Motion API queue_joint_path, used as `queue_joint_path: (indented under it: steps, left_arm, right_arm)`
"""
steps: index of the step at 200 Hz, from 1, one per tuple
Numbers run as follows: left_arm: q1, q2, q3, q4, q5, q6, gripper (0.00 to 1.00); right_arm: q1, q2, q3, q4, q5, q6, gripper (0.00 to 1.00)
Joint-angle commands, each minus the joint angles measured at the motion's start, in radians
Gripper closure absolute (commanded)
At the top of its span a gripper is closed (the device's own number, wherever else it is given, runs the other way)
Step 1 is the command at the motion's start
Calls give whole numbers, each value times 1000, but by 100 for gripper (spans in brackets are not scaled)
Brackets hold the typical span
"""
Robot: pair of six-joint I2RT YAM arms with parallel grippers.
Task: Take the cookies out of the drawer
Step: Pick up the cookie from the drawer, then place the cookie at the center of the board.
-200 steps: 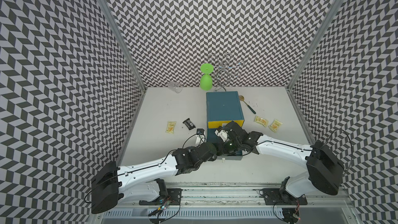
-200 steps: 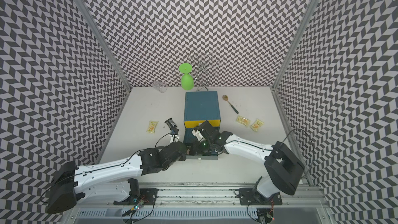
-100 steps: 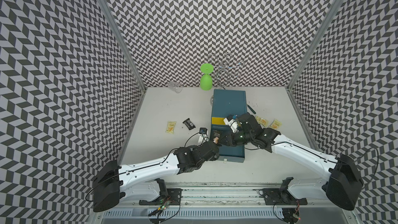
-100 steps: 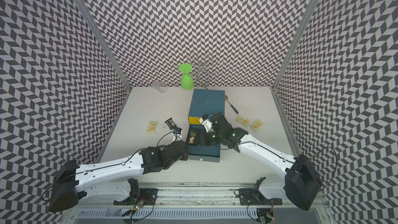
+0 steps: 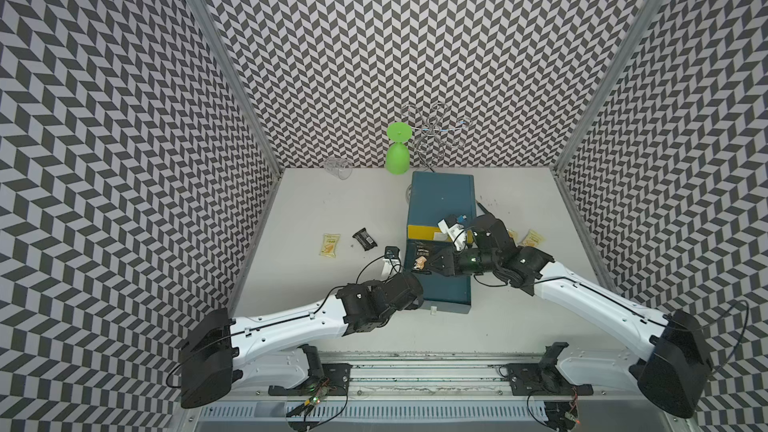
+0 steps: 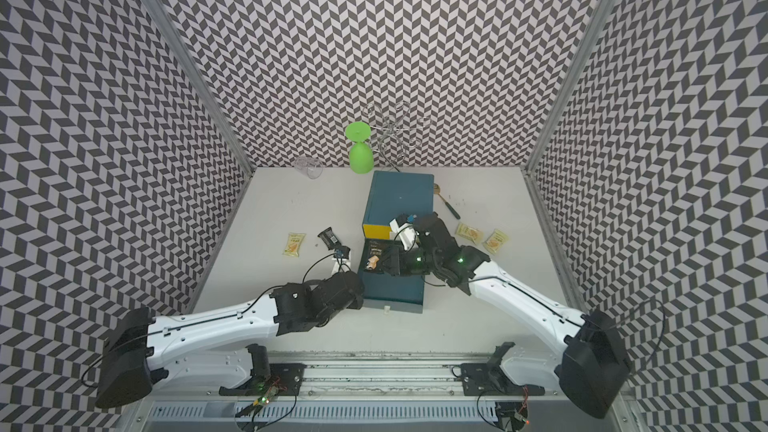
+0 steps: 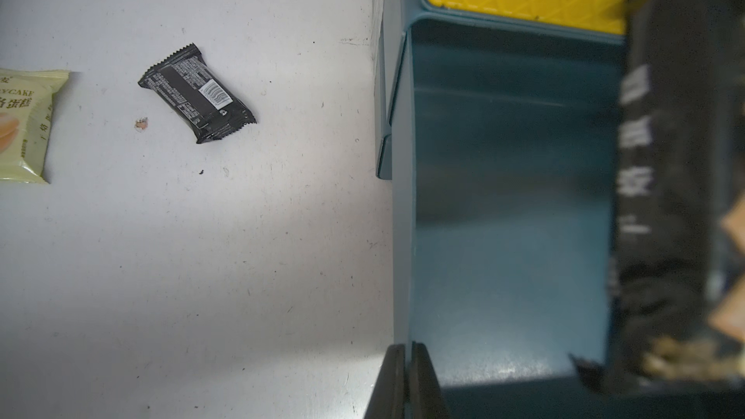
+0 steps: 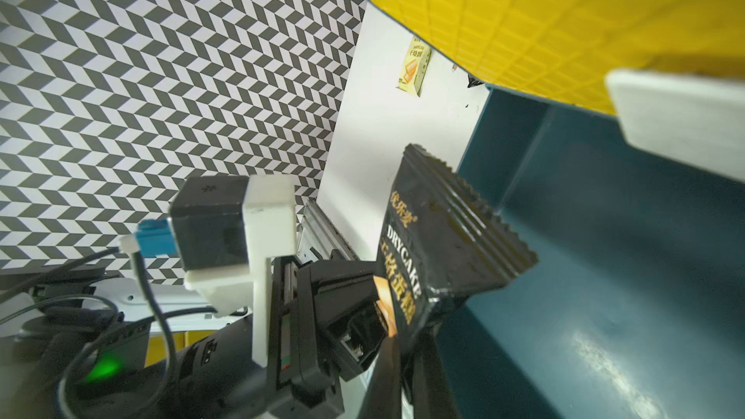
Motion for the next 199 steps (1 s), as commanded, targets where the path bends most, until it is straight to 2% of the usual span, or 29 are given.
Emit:
queue_joint_path:
  steps: [1,33,55,89,114,134,161,199]
  left_arm:
    - [14,-1,23,49,-42,-8,93]
    - [39,-8,14,68,-35,4,93]
    - [52,-6,15,75,-30,12,93]
    - [67,0,7,94,-18,24,93]
    - [74,-4,-1,114,-9,29,93]
    - [77,-9,-12,141,3,40,93]
    - [82,-3,-15,169,22,59,93]
    - [91,-7,-11,189,37,79,93]
  right_arm:
    - [-49,-66,23,-46,-13,-39,100]
    - [-182,-148,37,-123,-30,-92,100]
    - [-342,-185,51,-161,-84,-132,100]
    - [-584,-137,78,-182,-140,-192,100]
    - [-736,-34,54,-68,-163,-173,100]
    - [-820,109,55,41,-184,-161,100]
    - [-871,351,124,94,-237,-160,100]
    - [-899,508,144,202,-144,-117,100]
